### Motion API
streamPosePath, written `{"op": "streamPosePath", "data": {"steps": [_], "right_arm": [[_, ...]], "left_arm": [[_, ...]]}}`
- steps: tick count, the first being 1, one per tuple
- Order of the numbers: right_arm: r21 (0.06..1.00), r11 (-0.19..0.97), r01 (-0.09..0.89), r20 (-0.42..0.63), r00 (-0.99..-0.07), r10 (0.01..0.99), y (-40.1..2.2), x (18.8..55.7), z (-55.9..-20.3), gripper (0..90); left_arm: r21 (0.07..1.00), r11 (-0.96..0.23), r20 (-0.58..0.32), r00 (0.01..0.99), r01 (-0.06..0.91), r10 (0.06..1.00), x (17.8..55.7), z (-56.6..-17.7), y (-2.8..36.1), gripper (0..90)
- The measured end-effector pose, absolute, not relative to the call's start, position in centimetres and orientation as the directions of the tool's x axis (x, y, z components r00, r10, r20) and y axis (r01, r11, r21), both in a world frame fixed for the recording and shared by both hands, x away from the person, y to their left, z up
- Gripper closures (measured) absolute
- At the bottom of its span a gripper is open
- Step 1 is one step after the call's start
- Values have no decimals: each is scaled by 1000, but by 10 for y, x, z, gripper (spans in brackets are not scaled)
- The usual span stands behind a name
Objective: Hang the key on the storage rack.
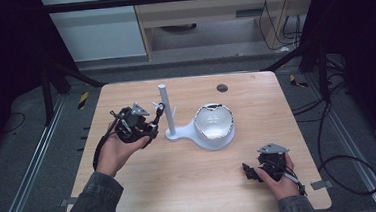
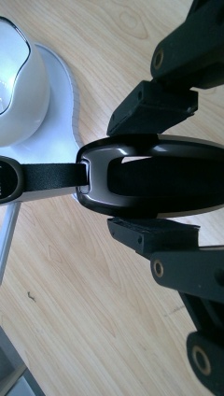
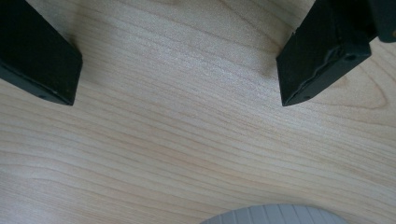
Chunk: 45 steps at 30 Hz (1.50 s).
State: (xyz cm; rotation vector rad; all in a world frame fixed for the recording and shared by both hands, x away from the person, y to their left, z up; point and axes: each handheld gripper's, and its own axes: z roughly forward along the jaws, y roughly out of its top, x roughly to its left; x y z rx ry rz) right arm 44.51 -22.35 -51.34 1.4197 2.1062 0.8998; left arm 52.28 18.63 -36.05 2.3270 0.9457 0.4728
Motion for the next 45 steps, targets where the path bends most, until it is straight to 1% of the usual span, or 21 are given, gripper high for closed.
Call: {"op": "streamPosePath", "data": {"steps": [8, 10, 14, 18, 19, 20, 24, 26, 27, 32, 38, 45], "right_arm": [[724, 260, 639, -3, -374, 927, -223, 445, -513, 5], [724, 261, 639, -4, -375, 927, -223, 445, -513, 5], [723, 258, 640, -1, -373, 928, -223, 445, -513, 5], [723, 258, 641, -1, -373, 928, -223, 445, -513, 5], [723, 259, 641, -1, -373, 928, -223, 445, -513, 5], [723, 258, 641, -1, -373, 928, -223, 445, -513, 5], [723, 259, 640, -2, -374, 928, -223, 445, -513, 5], [723, 259, 640, -2, -373, 928, -223, 445, -513, 5], [723, 259, 640, -2, -373, 928, -223, 445, -513, 5], [723, 258, 641, -1, -373, 928, -223, 444, -513, 5], [723, 259, 641, -1, -373, 928, -223, 444, -513, 5], [723, 258, 641, -1, -372, 928, -223, 444, -513, 5]], "left_arm": [[670, -557, 114, 673, 491, 731, 528, -377, 180, 490], [672, -555, 110, 674, 491, 730, 529, -380, 178, 490], [678, -561, 130, 674, 475, 727, 531, -384, 175, 489], [707, -543, 125, 675, 453, 727, 528, -386, 176, 481], [716, -535, 122, 674, 449, 729, 527, -386, 177, 444], [728, -523, 116, 672, 443, 731, 523, -386, 181, 333], [718, -522, 101, 674, 460, 732, 513, -393, 192, 184], [714, -522, 99, 671, 467, 735, 510, -396, 196, 133], [710, -525, 100, 671, 470, 735, 508, -399, 198, 133], [677, -542, 105, 663, 498, 741, 495, -421, 220, 64], [646, -547, 100, 652, 532, 752, 488, -443, 236, 61], [620, -543, 96, 632, 567, 769, 487, -459, 250, 62]]}}
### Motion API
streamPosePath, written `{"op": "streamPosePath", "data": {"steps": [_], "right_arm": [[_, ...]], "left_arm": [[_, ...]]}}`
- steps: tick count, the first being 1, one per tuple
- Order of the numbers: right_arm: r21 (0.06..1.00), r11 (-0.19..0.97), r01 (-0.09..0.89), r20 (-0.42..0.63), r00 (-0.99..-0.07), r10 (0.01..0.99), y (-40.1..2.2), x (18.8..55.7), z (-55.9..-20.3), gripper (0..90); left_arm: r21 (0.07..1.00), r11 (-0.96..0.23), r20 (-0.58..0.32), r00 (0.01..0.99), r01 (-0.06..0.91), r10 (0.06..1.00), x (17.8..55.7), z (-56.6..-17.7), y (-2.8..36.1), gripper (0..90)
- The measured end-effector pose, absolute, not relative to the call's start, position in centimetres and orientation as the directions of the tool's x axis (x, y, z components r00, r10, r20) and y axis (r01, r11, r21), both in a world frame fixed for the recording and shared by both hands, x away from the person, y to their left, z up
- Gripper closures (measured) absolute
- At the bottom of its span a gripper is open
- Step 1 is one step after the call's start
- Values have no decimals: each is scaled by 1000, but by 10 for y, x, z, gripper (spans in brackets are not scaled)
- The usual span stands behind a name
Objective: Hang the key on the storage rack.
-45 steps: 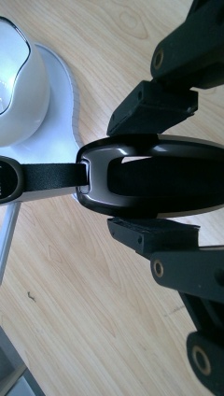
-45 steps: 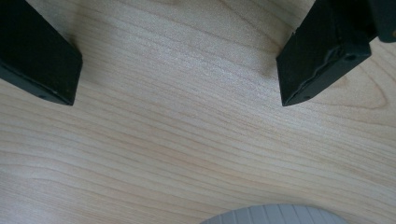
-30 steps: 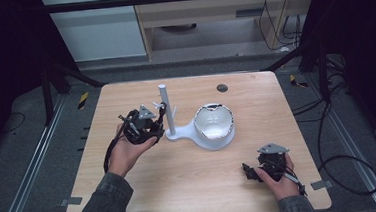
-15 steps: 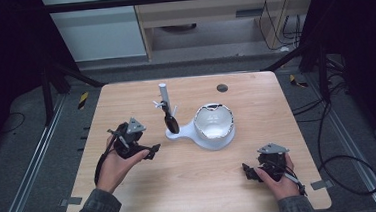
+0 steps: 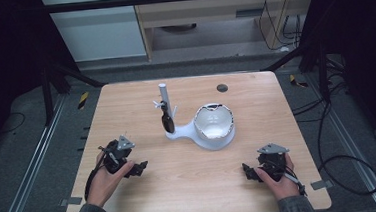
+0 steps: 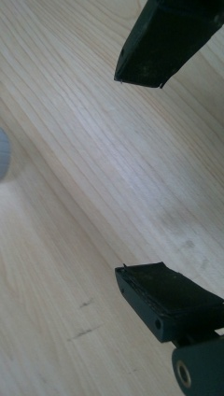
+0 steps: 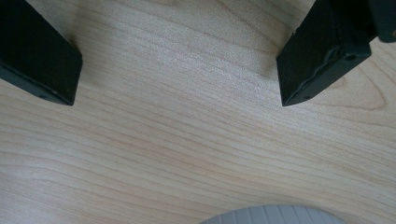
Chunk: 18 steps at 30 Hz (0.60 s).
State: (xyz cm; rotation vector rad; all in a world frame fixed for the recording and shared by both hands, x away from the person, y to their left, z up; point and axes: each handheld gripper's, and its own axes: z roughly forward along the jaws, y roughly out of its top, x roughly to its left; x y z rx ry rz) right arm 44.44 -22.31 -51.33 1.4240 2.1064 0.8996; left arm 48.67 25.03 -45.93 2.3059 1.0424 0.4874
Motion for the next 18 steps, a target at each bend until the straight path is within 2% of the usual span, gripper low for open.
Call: {"op": "streamPosePath", "data": {"steps": [16, 18], "right_arm": [[723, 258, 641, -1, -373, 928, -223, 444, -513, 5], [723, 258, 641, -1, -373, 928, -223, 444, -513, 5]], "left_arm": [[602, -475, 88, 539, 642, 838, 492, -493, 285, 55], [614, -447, 54, 530, 651, 846, 493, -495, 289, 43]]}}
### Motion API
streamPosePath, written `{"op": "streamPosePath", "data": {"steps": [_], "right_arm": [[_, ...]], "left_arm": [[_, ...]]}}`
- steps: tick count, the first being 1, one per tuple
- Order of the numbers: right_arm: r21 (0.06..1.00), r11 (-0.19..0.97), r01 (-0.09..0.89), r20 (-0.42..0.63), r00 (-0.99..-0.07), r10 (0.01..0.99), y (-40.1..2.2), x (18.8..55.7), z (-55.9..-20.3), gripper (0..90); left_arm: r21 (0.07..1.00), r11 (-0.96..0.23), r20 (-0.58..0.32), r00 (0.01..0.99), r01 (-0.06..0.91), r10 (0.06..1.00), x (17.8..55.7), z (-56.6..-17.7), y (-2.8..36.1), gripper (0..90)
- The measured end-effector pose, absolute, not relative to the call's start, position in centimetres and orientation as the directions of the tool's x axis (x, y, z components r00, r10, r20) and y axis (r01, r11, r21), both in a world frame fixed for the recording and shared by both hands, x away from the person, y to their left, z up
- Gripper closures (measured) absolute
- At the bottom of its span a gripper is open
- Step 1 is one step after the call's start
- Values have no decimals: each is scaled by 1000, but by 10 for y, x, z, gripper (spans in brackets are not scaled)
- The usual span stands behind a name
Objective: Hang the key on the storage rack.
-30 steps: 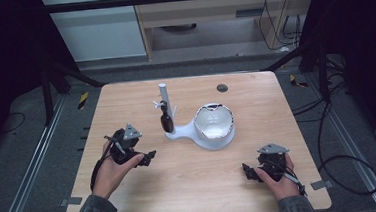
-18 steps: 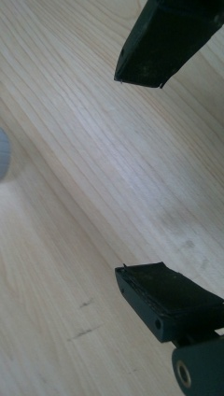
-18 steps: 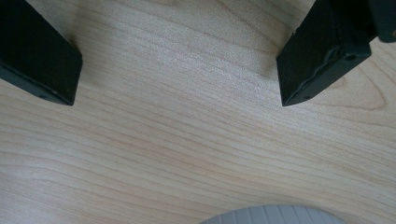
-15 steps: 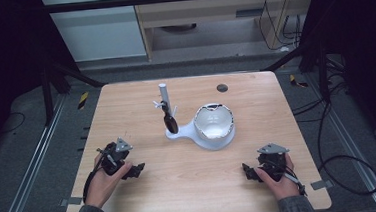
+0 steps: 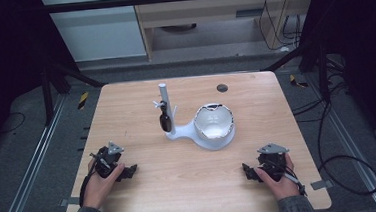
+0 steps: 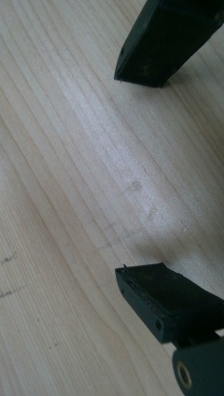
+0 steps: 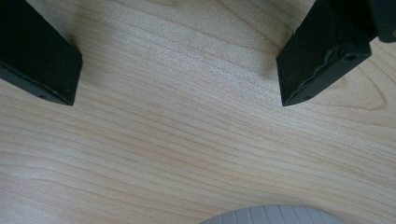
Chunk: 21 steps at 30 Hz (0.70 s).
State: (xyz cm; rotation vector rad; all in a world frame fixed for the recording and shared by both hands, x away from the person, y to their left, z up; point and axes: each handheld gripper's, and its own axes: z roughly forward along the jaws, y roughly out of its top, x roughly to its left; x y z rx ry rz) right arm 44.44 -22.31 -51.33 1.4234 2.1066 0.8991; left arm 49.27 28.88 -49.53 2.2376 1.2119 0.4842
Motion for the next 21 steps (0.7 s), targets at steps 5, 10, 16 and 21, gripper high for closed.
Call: {"op": "streamPosePath", "data": {"steps": [5, 10, 16, 21], "right_arm": [[723, 258, 641, -1, -373, 928, -223, 444, -513, 5], [723, 259, 641, -1, -373, 928, -223, 444, -513, 5], [723, 258, 641, -1, -373, 928, -223, 444, -513, 5], [723, 258, 641, -1, -372, 928, -223, 444, -513, 5]], "left_arm": [[649, -401, 22, 510, 647, 860, 494, -500, 295, 31], [702, -371, 22, 502, 608, 865, 494, -507, 296, 5], [713, -362, 18, 501, 600, 865, 494, -508, 297, 0], [711, -363, 21, 497, 602, 867, 494, -508, 297, 0]]}}
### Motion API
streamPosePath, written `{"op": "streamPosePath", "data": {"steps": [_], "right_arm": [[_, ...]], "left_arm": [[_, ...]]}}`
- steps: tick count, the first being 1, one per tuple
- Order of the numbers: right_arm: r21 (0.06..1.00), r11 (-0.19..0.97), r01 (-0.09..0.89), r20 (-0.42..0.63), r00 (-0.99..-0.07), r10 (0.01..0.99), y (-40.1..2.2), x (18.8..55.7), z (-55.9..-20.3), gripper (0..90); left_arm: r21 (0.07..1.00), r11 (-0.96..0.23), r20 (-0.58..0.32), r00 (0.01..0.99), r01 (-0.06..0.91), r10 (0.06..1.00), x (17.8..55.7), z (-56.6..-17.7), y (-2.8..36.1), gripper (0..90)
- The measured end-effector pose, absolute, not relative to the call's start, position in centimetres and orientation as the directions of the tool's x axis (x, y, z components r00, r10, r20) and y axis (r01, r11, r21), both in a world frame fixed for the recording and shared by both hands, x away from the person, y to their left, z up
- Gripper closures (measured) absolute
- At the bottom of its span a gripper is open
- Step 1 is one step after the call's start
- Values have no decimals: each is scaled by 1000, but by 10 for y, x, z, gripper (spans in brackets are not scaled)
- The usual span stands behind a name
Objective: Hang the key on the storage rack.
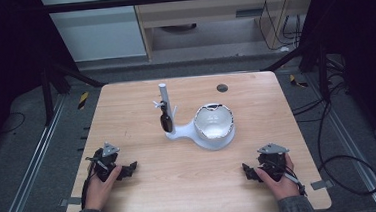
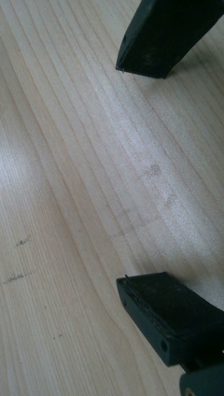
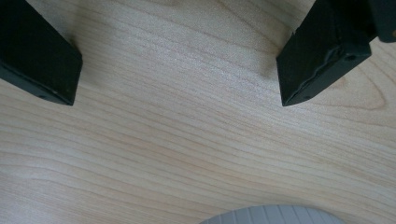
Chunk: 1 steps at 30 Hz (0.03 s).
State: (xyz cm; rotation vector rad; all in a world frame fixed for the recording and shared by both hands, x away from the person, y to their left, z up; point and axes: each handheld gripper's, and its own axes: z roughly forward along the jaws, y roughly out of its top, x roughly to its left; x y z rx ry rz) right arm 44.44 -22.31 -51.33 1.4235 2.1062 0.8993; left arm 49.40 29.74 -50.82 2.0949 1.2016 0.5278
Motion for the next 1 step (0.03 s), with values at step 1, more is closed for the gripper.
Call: {"op": "streamPosePath", "data": {"steps": [1], "right_arm": [[723, 258, 641, -1, -372, 928, -223, 444, -513, 5]], "left_arm": [[712, -360, 21, 494, 603, 869, 494, -508, 297, 0]]}}
